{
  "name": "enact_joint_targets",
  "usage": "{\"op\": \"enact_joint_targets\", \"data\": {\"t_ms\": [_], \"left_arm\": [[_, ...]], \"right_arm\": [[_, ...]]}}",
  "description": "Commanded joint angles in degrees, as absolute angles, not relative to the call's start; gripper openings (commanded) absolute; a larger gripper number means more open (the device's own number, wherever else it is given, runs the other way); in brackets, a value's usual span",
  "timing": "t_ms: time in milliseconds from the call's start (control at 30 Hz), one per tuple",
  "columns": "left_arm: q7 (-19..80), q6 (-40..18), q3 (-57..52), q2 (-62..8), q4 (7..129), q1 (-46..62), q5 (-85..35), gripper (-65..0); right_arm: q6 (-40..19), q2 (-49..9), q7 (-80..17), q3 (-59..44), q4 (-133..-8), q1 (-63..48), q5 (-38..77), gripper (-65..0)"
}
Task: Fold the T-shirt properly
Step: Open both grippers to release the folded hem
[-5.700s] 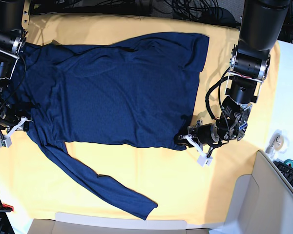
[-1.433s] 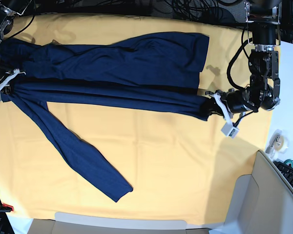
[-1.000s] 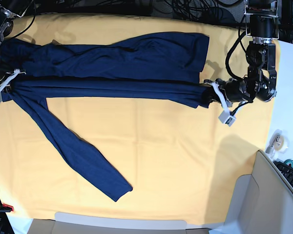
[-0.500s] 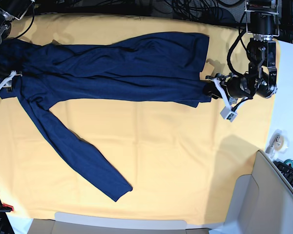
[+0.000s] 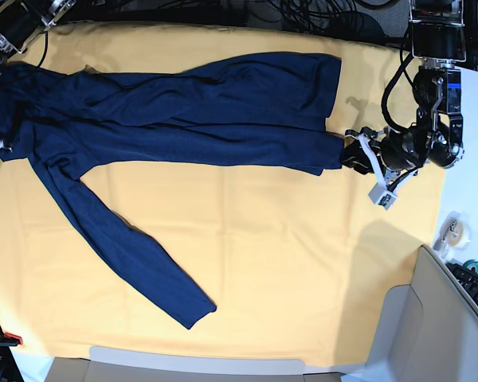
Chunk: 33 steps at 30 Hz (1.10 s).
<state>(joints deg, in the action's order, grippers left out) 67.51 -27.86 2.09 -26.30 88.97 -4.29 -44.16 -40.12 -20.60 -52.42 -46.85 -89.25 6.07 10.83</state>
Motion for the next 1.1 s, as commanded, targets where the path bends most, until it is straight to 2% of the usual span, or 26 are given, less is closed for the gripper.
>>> {"op": "enact_joint_targets", "data": {"t_ms": [0, 167, 367, 500, 633, 1067], "left_arm": [[66.95, -28.00, 1.19, -27.12, 89.89, -5.23, -44.79, -42.7], [66.95, -28.00, -4.09, -27.03, 89.80, -5.23, -44.79, -42.7], [66.95, -28.00, -4.00, -26.95, 89.63, -5.23, -44.79, -42.7], [66.86, -28.00, -4.18, -26.95, 89.63, -5.14, -44.79, -42.7], [66.86, -28.00, -4.26, -26.95, 89.63, -5.14, -44.79, -42.7], [66.86, -28.00, -4.00, -26.77, 89.63, -5.14, -44.79, -42.7]], "right_arm": [[-40.00, -21.41, -51.03, -46.99, -89.89, 8.40, 11.47, -35.6], [-40.00, -19.82, -51.12, -42.59, -87.87, 14.37, 11.47, -35.5], [-37.76, -19.74, -50.86, -32.57, -73.63, 24.04, 11.47, -35.3], [-37.67, -18.15, -50.86, -30.46, -65.36, 29.32, 11.56, -30.6], [-37.67, -17.80, -50.86, -29.58, -59.91, 31.43, 11.56, -26.6], [-37.76, -17.80, -49.71, -29.05, -50.77, 31.78, 11.56, -26.0]]}}
